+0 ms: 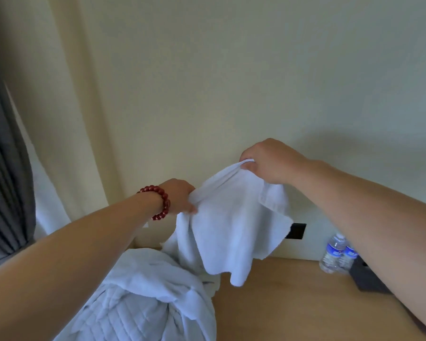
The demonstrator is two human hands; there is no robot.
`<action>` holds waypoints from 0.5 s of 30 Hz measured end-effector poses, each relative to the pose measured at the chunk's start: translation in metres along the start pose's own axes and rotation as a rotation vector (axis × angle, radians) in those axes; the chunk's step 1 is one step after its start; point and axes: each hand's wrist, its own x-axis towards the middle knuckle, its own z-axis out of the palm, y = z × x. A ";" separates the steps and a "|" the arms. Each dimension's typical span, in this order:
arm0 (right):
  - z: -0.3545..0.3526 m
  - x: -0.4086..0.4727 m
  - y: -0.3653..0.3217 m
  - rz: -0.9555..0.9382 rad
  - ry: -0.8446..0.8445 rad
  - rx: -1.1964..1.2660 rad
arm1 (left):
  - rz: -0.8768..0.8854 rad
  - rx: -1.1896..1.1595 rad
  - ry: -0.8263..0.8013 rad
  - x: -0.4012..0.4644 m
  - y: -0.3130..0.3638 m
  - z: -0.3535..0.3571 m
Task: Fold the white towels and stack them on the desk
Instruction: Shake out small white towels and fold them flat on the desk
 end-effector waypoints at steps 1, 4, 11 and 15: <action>-0.009 -0.011 0.016 0.001 0.028 0.000 | -0.020 -0.009 0.049 0.001 0.012 -0.003; -0.028 -0.046 0.061 0.006 0.075 -0.010 | -0.056 0.013 0.201 0.002 0.057 -0.013; -0.048 -0.125 0.144 0.055 0.175 -0.006 | -0.137 0.295 0.382 0.004 0.153 -0.024; -0.043 -0.152 0.166 0.091 0.163 -0.059 | -0.155 0.363 0.293 0.012 0.177 -0.027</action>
